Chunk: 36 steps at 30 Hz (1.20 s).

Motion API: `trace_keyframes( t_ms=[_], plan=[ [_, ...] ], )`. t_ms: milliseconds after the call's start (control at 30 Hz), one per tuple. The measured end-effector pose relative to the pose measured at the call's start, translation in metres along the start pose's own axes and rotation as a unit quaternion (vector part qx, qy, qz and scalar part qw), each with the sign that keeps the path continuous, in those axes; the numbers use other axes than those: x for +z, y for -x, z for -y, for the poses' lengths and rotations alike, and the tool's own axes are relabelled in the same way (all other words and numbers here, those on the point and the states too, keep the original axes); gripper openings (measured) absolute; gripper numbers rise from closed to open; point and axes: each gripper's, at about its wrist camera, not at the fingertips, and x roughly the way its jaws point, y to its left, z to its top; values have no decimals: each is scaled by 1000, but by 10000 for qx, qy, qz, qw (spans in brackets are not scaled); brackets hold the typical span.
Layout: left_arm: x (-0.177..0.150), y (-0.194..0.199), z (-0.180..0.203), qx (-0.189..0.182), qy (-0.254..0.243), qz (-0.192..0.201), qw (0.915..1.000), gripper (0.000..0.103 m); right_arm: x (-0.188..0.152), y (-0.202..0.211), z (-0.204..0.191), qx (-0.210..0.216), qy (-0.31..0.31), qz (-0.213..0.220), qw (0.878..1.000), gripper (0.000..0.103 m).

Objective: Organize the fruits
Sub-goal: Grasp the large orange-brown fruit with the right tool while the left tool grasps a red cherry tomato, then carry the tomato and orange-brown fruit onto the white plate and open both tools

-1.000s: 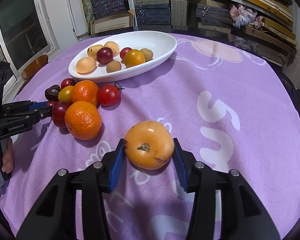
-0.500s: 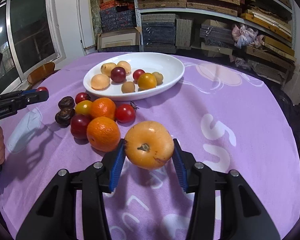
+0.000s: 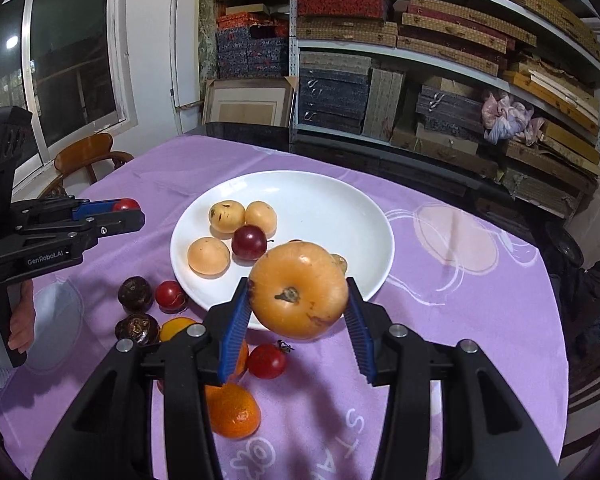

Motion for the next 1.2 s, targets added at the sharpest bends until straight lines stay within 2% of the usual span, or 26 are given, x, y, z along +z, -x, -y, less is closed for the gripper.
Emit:
trace_keyframes(
  t_ms=[167,333,433,600,767,900,1033,1100,1133,1200],
  plan=[
    [2,-21,5,203,-191,-93,9996,26,0,-19,1,-18,-36,-136,9999,45],
    [27,-74,-6,176,178,-569,9981,26,16,-68,7,-162,-16,-550,9984,45],
    [35,-95,-11,121,297,-680,9972,27,18,-91,11,-184,-11,-715,9973,45],
    [62,-128,-4,18,252,-819,9963,26,40,-117,23,-208,-195,-716,9970,45],
    [86,-167,11,150,95,-1015,9947,27,58,-157,29,-328,-155,-961,9947,45],
    [91,-196,14,340,36,-1312,9908,27,65,-179,34,-305,-220,-1115,9931,45],
    [88,-206,3,286,245,-1499,9880,28,65,-194,41,-294,-200,-1278,9912,45],
    [87,-205,1,319,246,-1503,9878,36,65,-193,42,-296,-209,-1224,9918,47],
    [88,-204,0,365,221,-1507,9877,46,66,-192,44,-269,-271,-1195,9921,51],
    [89,-199,-1,428,219,-1438,9884,47,69,-185,46,-241,-341,-1104,9930,54]
  ],
)
